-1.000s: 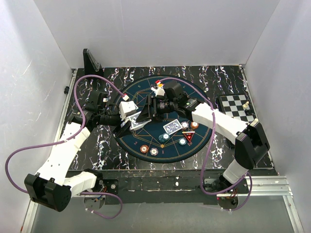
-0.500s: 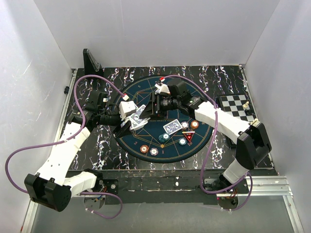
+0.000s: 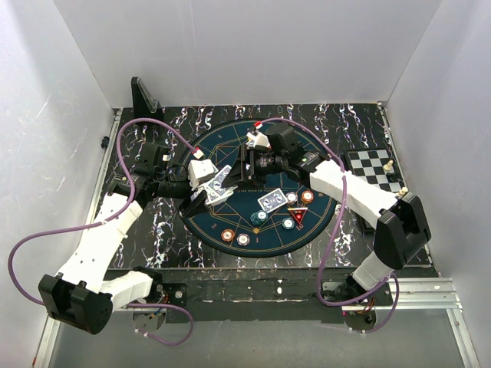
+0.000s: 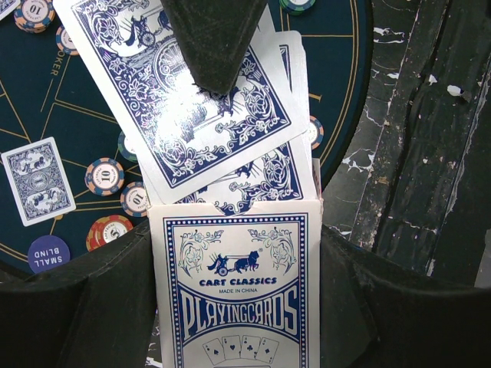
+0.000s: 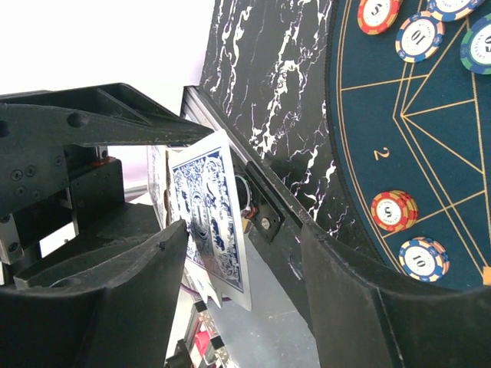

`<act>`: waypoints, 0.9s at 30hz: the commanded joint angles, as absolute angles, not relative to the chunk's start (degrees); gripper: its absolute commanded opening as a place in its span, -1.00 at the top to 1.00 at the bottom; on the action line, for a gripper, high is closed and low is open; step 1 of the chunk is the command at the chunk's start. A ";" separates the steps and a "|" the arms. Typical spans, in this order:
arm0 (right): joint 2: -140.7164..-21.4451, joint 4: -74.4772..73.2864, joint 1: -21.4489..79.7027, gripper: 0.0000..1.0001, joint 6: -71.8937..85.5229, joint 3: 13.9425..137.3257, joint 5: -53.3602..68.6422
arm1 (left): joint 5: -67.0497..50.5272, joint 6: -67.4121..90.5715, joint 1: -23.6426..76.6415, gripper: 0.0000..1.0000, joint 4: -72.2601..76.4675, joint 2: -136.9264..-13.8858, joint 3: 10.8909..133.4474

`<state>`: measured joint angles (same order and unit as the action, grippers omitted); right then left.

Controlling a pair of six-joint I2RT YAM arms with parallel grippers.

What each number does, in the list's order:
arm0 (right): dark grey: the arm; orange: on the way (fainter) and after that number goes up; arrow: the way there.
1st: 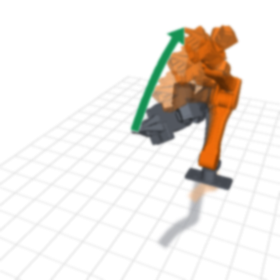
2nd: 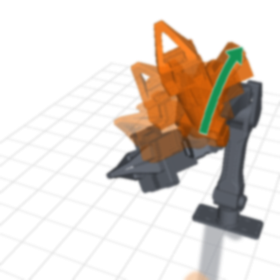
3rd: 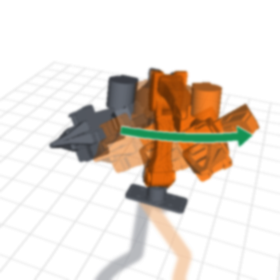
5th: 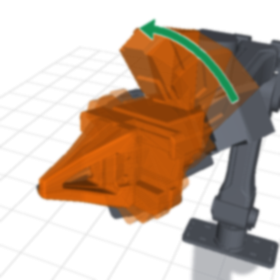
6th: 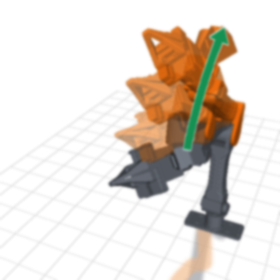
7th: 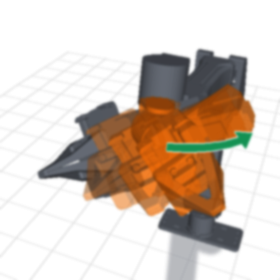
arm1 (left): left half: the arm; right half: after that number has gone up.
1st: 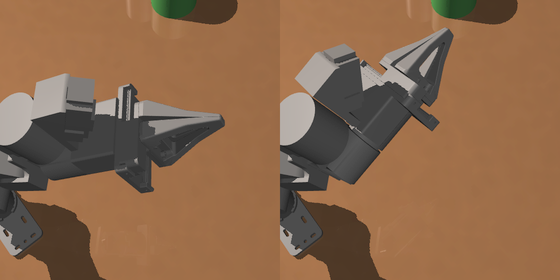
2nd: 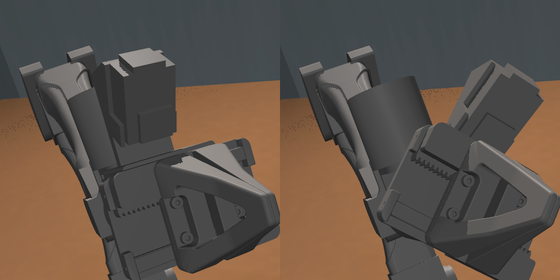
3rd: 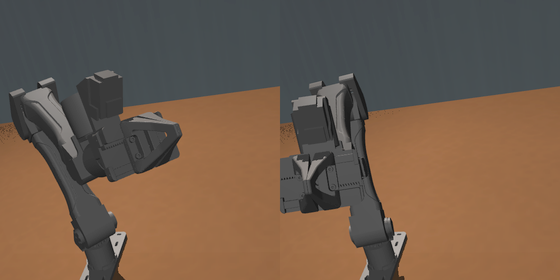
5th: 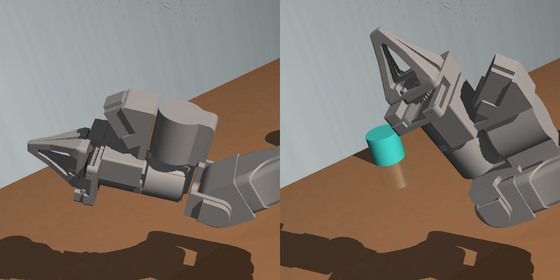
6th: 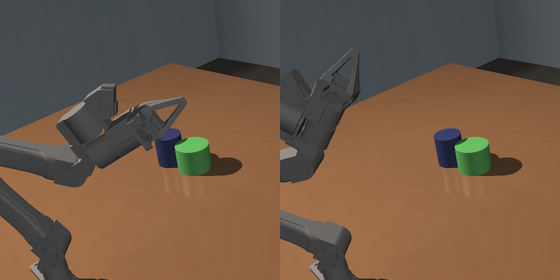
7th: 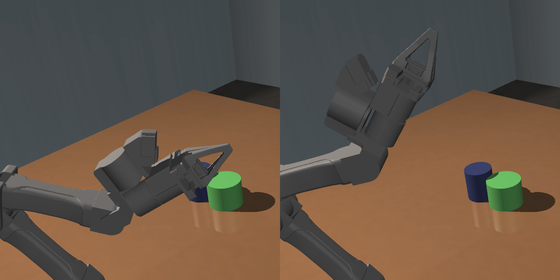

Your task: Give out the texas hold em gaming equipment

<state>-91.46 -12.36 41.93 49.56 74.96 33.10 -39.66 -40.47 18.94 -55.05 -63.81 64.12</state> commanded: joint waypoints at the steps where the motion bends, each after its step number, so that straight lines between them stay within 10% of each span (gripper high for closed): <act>1: -88.07 -14.41 41.22 -0.43 46.50 76.12 32.35 | -41.57 -40.78 19.07 0.91 -54.05 -61.96 65.57; 18: -93.07 -11.43 38.58 -0.73 47.63 82.26 35.68 | -41.48 -41.04 19.07 0.91 -54.58 -61.70 65.83; 27: -96.33 -12.22 40.52 -0.57 47.73 83.68 38.50 | -41.22 -41.22 19.07 0.92 -54.58 -61.61 65.92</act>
